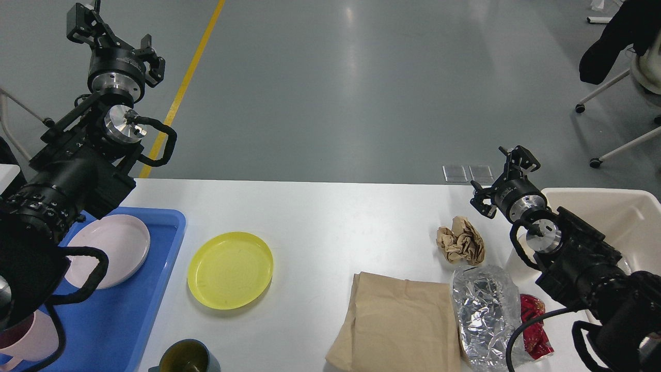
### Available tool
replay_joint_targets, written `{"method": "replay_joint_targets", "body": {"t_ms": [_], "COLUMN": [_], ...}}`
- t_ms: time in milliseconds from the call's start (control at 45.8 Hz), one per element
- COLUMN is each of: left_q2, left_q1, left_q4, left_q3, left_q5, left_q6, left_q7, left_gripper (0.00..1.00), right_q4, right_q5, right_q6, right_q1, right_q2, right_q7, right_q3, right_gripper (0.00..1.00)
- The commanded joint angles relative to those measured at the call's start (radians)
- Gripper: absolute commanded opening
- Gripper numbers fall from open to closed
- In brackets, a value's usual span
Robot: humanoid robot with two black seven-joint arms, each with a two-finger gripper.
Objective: Tidy desktop
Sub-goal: 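Raise the left gripper and swing it out over the table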
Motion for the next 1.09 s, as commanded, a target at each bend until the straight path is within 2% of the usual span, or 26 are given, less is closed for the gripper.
{"method": "replay_joint_targets", "body": {"t_ms": [0,481,721,874,984,1071], "left_q2": [0.006,0.089,0.134,0.167,0.169,0.169], "left_q1": [0.0,-0.029,-0.093,-0.108,-0.108,-0.108], "left_q4": [-0.001,0.001,0.001,0.001,-0.001,0.001], "left_q3": [0.01,0.01,0.012,0.012,0.012,0.01], "left_q5": [0.0,0.001,0.006,0.131,0.242,0.268], "left_q6": [0.001,0.013,0.006,-0.005,-0.033,-0.108], "left_q7": [0.002,0.01,0.01,0.012,0.01,0.007], "left_gripper": [0.97,0.97,0.97,0.97,0.97,0.97], "right_q4": [0.0,0.0,0.0,0.0,0.0,0.0], "right_q5": [0.0,0.0,0.0,0.0,0.0,0.0], "right_q6": [0.0,0.0,0.0,0.0,0.0,0.0], "right_q1": [0.0,0.0,0.0,0.0,0.0,0.0], "right_q2": [0.0,0.0,0.0,0.001,0.0,0.0], "right_q7": [0.0,0.0,0.0,0.0,0.0,0.0], "right_q3": [0.0,0.001,0.001,0.0,0.0,0.0], "right_gripper": [1.0,1.0,1.0,1.0,1.0,1.0]}}
